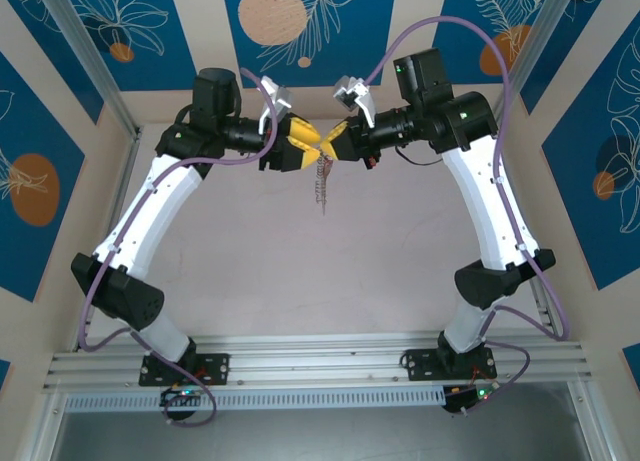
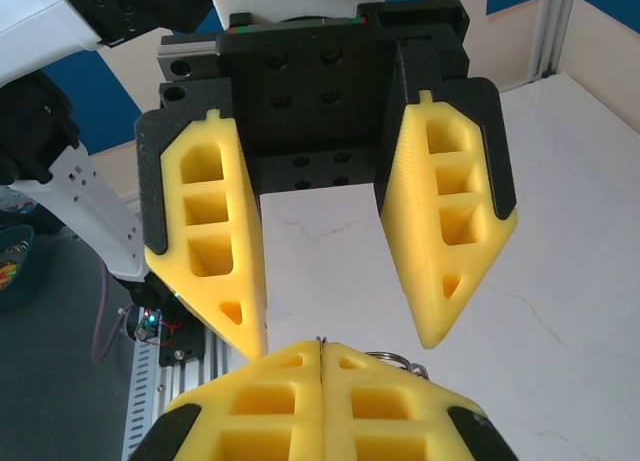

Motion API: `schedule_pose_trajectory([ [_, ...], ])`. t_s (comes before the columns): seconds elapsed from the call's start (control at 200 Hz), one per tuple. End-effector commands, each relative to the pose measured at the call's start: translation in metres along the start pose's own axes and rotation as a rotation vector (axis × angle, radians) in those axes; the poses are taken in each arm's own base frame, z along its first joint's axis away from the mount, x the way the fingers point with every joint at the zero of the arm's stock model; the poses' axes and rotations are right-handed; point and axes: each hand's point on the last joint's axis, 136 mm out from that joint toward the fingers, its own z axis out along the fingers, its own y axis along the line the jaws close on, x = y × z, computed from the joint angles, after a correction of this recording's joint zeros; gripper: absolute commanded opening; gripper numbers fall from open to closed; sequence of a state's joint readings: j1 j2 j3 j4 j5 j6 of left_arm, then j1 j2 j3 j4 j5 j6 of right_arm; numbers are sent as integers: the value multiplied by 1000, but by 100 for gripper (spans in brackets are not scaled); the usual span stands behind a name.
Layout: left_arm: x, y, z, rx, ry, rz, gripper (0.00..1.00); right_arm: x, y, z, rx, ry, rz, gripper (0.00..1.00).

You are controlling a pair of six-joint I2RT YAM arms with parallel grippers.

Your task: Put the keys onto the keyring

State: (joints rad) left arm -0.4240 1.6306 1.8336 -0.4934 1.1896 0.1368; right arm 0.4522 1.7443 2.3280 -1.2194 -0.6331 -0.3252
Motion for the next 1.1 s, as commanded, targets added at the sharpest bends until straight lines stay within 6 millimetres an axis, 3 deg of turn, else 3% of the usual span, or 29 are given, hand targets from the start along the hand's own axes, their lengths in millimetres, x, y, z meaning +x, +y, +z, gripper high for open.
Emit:
schedule_pose_trajectory([
  [0.0, -11, -9, 3, 53, -19, 39, 46, -11, 8, 0, -39, -34, -20, 0],
  [0.2, -8, -11, 7, 73, -12, 32, 37, -11, 6, 1, -34, -33, -21, 0],
  [0.43, -2, -14, 7, 80, 3, 17, 41, -10, 3, -1, -21, -34, -20, 0],
  [0.525, -2, -15, 6, 81, 5, 19, 33, -11, 3, -2, -24, -38, -17, 0],
  [0.87, -6, -14, 7, 85, -7, 31, 18, -10, 5, 0, -39, -39, -12, 0],
  [1.035, -7, -16, 10, 93, -7, 37, 0, -12, 4, 0, -38, -47, -16, 0],
  [1.095, -8, -17, 11, 92, -7, 41, 0, -13, 4, 0, -39, -52, -17, 0],
])
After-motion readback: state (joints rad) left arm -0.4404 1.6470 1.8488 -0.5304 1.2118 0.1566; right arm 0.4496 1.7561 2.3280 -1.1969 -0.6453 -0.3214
